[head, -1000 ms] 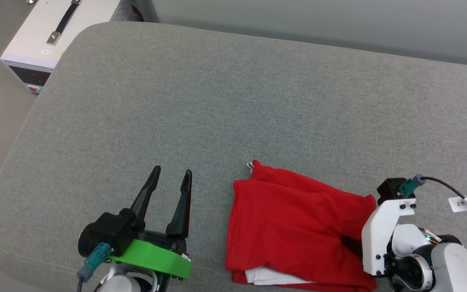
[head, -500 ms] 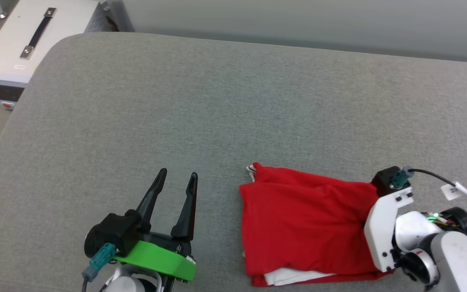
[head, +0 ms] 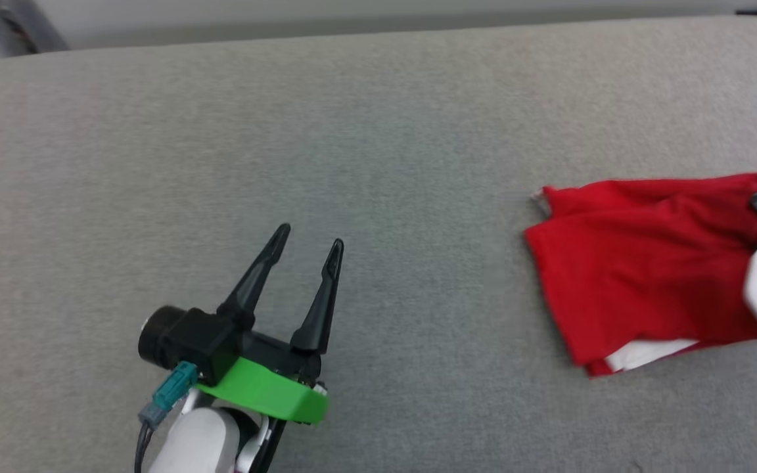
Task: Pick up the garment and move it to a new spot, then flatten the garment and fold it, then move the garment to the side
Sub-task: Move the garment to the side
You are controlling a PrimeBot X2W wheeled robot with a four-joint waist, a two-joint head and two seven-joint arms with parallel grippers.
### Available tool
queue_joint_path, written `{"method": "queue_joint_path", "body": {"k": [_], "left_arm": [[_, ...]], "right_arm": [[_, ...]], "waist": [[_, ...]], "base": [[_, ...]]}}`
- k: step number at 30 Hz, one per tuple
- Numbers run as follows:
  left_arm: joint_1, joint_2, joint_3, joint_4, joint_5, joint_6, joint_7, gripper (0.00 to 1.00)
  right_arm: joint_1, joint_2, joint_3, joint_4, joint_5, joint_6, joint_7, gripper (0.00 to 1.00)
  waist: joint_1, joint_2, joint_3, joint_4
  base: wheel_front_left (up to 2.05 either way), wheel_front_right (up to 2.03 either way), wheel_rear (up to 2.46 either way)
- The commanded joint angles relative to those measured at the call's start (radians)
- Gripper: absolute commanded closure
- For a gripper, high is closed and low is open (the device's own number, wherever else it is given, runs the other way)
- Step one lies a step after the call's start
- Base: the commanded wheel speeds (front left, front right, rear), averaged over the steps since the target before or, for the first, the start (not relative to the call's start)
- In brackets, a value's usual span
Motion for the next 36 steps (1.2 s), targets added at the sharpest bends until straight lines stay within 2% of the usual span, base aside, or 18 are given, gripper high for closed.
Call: {"method": "queue_joint_path", "body": {"k": [1, 6, 12, 23, 35, 36], "left_arm": [[-0.028, 0.018, -0.004, -0.012, 0.009, -0.003, -0.006, 0.0], [-0.075, 0.059, -0.032, -0.055, 0.029, -0.003, -0.006, 0.0], [-0.123, 0.088, -0.055, -0.099, 0.047, -0.003, -0.006, 0.0], [-0.18, 0.124, -0.065, -0.161, 0.061, -0.003, -0.006, 0.0], [-0.188, 0.108, -0.059, -0.165, 0.059, -0.003, -0.006, 0.0], [-0.189, 0.105, -0.059, -0.163, 0.057, -0.003, -0.006, 0.0]], "right_arm": [[-0.028, -0.03, 0.001, 0.019, 0.006, -0.002, -0.024, 1.0], [-0.093, -0.121, -0.011, 0.131, 0.005, -0.002, -0.122, 1.0], [-0.154, -0.162, -0.037, 0.284, -0.003, -0.002, -0.235, 1.0], [-0.294, -0.133, -0.149, 0.528, -0.072, -0.002, -0.396, 1.0], [-0.367, -0.086, -0.212, 0.674, -0.138, -0.002, -0.47, 1.0], [-0.37, -0.083, -0.219, 0.685, -0.147, -0.002, -0.473, 0.6]], "waist": [[0.0, -0.0001, 0.117, -0.117], [0.0, -0.0001, 0.192, -0.164], [0.0, -0.0001, 0.263, -0.18], [0.0, -0.0001, 0.358, -0.169], [0.0, -0.0001, 0.358, -0.134], [0.0, -0.0001, 0.353, -0.132]], "base": [[0.0, 0.0, 0.0], [0.0, 0.0, 0.0], [0.0, 0.0, 0.0], [0.0, 0.0, 0.0], [0.0, 0.0, 0.0], [0.0, 0.0, 0.0]]}}
